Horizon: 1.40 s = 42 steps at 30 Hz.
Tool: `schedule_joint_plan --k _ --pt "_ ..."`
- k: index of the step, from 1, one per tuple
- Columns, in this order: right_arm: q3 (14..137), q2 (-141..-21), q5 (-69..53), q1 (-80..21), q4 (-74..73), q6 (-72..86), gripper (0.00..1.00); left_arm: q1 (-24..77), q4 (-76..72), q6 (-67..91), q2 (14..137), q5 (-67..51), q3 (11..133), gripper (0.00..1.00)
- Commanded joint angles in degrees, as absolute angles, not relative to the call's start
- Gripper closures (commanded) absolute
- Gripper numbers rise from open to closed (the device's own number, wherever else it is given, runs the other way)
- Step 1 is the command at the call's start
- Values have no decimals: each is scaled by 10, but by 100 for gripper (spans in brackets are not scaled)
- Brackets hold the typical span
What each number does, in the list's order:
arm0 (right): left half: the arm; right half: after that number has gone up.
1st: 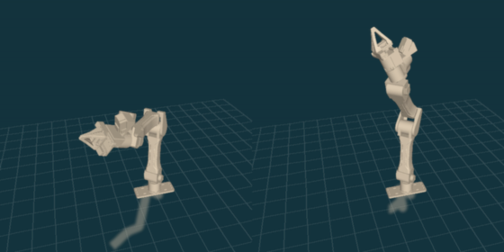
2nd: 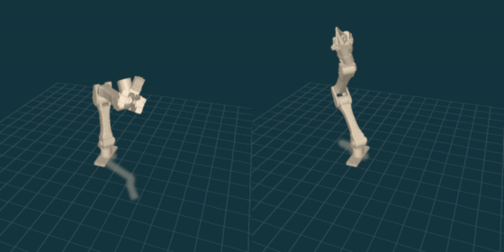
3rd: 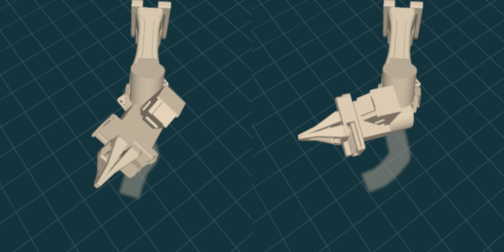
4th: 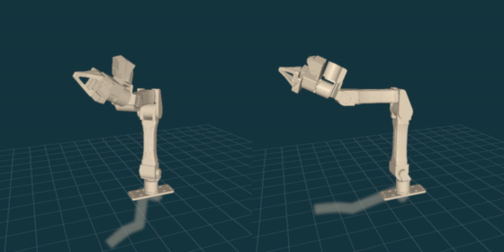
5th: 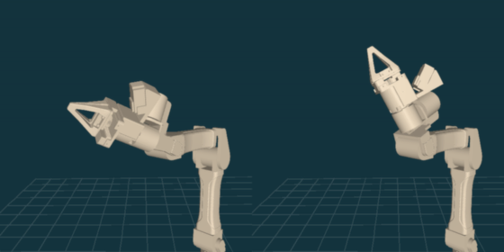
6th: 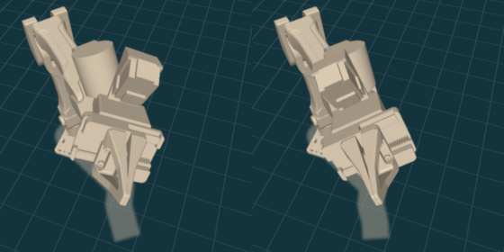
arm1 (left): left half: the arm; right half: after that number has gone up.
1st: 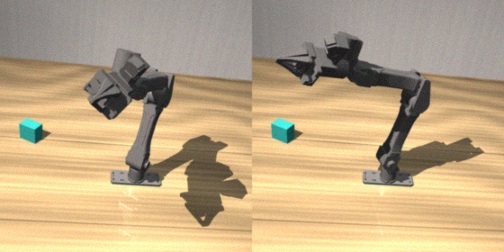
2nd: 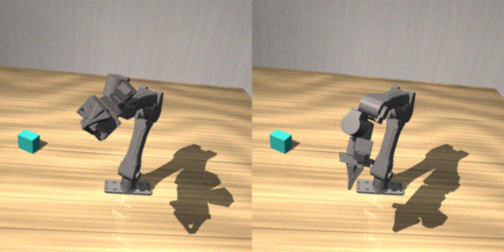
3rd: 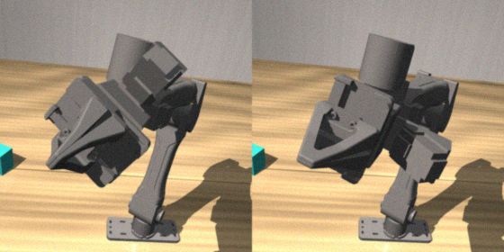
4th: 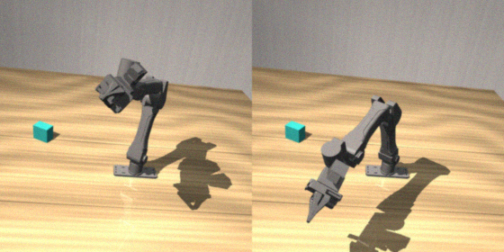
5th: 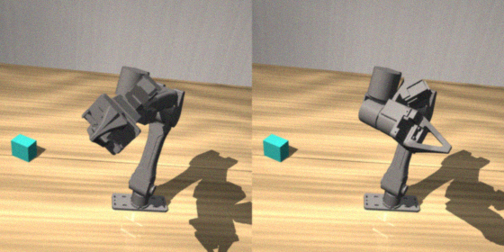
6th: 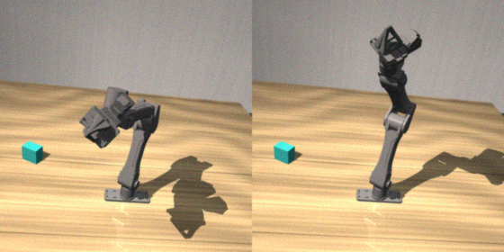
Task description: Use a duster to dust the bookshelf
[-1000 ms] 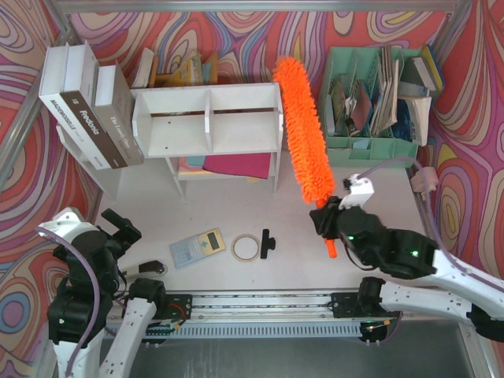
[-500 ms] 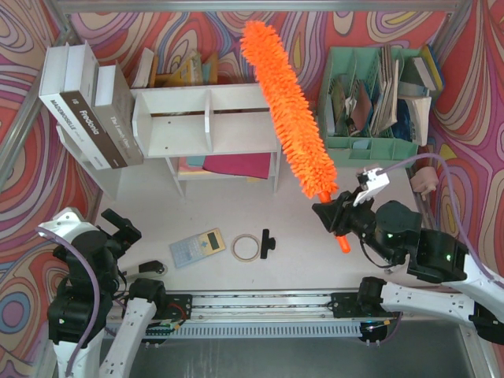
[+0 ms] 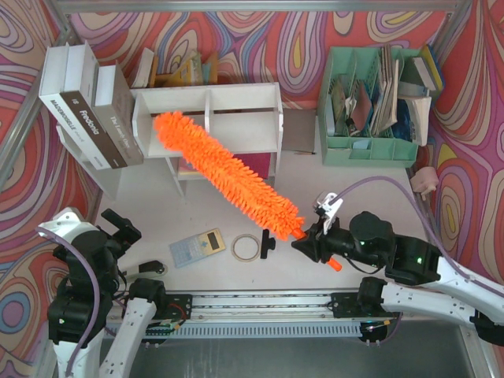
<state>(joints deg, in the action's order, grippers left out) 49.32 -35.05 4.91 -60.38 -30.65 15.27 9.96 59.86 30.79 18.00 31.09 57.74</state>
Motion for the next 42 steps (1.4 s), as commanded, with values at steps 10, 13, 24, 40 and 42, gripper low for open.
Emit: schedule_joint_plan --k 10,13,24,40,42 --pt "484 -415 -99 -606 -241 116 100 96 594 302 186 315 570 2" --pt "482 -431 -102 -607 -242 117 100 96 592 299 187 309 570 2" --pt "453 -527 -96 -636 -185 125 100 96 567 273 183 244 565 2" --pt "507 -779 118 -714 56 285 100 96 568 279 162 258 563 2" --pt "539 -821 118 -715 54 287 100 96 568 280 160 259 564 1"
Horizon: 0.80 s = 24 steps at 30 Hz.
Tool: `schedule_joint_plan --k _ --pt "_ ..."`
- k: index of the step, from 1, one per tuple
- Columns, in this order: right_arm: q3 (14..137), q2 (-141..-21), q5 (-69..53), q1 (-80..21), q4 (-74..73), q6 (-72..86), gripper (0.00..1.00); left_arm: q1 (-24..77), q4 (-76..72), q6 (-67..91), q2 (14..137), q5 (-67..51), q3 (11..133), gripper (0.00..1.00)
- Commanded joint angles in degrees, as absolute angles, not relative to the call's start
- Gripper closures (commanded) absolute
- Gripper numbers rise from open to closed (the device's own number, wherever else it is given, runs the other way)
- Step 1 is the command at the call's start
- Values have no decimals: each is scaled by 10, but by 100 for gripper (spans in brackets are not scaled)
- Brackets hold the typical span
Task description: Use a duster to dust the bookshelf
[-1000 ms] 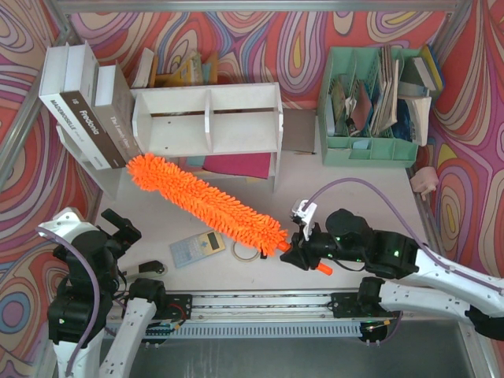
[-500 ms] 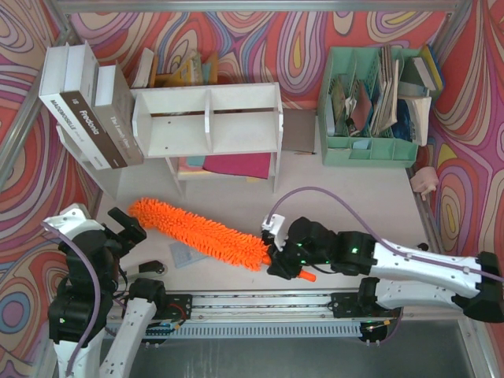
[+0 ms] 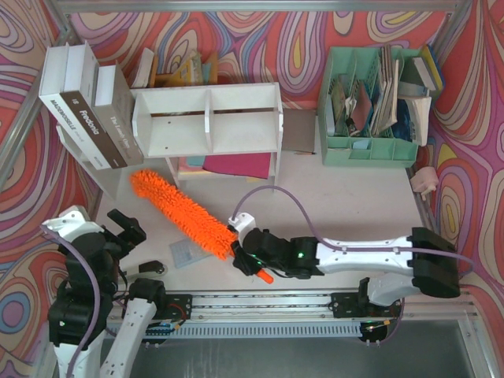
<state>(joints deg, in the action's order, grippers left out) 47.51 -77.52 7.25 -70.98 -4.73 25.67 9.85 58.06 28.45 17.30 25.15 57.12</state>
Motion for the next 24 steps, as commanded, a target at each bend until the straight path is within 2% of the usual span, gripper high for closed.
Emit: schedule_joint_plan --k 1,15,20,24 --pt "555 -837 113 -715 56 288 100 96 568 280 159 260 564 2" --pt "668 -1050 81 -715 90 313 100 96 571 284 147 269 565 2" --pt "676 -1077 79 -715 83 320 100 96 571 283 151 266 565 2" --pt "686 -1052 83 -715 85 308 100 96 571 282 153 266 565 2"
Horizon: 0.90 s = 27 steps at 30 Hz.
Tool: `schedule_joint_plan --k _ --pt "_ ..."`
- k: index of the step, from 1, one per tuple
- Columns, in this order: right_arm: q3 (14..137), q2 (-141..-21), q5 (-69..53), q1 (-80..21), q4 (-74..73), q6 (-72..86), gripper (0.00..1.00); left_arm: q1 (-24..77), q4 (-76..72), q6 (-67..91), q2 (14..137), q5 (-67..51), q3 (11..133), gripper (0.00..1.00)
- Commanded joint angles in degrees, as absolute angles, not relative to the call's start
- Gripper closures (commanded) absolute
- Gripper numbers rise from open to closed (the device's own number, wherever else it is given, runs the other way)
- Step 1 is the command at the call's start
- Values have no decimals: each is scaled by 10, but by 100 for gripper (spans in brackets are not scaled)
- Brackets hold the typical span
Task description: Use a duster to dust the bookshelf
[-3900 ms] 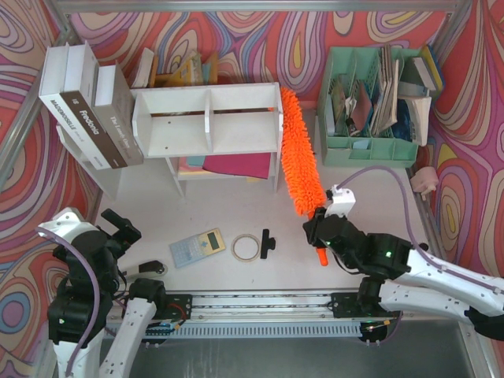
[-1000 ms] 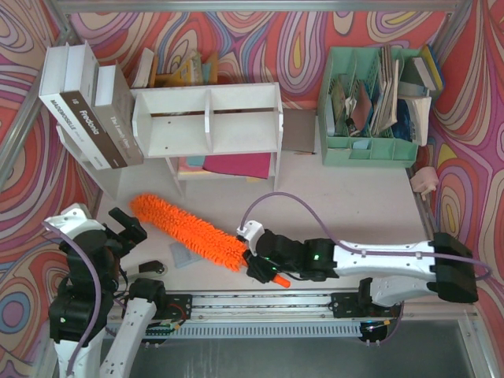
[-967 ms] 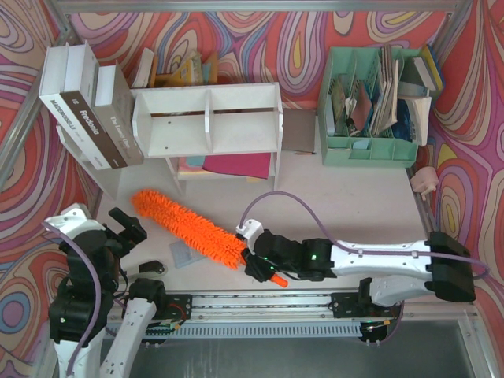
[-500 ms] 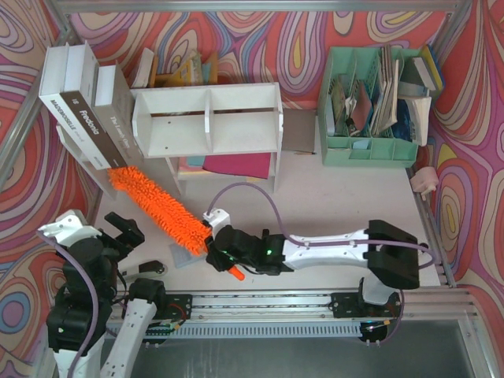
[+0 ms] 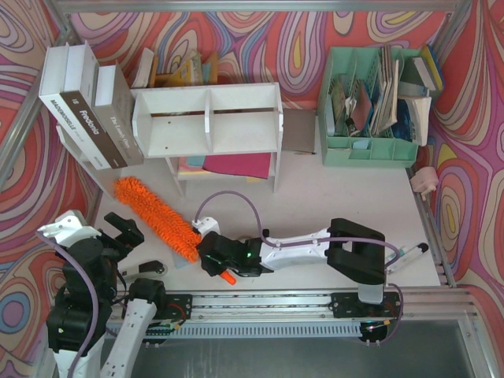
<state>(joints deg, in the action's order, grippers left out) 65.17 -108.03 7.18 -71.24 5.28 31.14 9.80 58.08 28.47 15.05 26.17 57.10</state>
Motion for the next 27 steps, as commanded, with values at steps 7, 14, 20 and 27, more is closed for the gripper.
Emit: schedule_joint_plan --k 7,14,20,27 --pt "686 -964 121 -716 96 284 100 96 571 283 151 267 564 2" --pt "660 -926 135 -718 101 288 100 96 571 282 154 265 564 2" --pt "648 -967 116 -719 101 306 100 96 570 282 154 266 564 2" --pt "670 -952 119 -720 103 291 100 96 570 282 155 265 564 2"
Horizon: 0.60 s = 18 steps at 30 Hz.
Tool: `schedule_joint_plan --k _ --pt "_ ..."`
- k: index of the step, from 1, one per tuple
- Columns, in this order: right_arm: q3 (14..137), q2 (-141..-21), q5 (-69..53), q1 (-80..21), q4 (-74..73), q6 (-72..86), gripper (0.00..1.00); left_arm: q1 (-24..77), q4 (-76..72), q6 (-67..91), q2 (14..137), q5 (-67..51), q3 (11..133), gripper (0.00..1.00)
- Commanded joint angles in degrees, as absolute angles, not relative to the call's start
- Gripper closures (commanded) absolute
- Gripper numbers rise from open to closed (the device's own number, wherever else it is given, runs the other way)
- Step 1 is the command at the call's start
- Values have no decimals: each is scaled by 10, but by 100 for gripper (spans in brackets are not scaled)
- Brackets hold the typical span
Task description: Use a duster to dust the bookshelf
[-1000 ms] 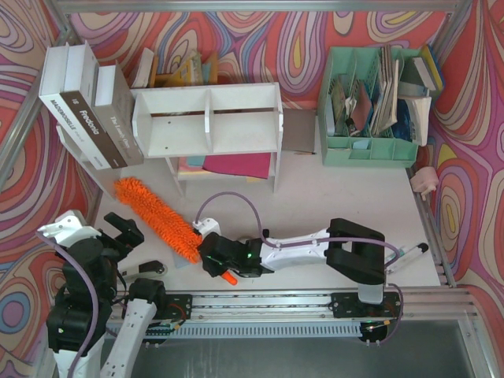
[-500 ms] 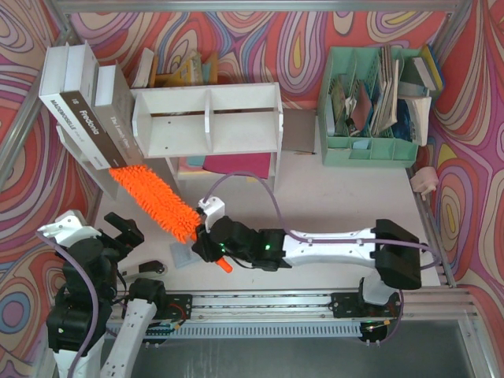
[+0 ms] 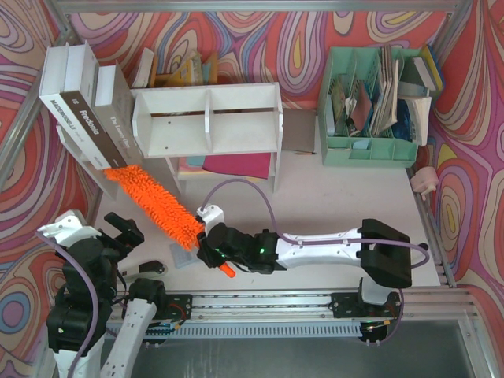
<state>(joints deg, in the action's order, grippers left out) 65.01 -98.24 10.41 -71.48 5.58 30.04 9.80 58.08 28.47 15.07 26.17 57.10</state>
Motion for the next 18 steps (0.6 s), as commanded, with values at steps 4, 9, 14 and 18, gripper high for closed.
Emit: schedule_joint_plan --k 4,9,14,18 --pt "668 -920 131 -722 106 286 100 96 570 282 156 265 564 2" --pt "650 -901 167 -723 86 327 100 96 570 281 156 265 564 1" --pt "603 -875 216 -729 70 401 100 96 570 281 155 265 564 2" --pt "600 -870 250 -739 39 433 100 96 570 281 154 263 563 2"
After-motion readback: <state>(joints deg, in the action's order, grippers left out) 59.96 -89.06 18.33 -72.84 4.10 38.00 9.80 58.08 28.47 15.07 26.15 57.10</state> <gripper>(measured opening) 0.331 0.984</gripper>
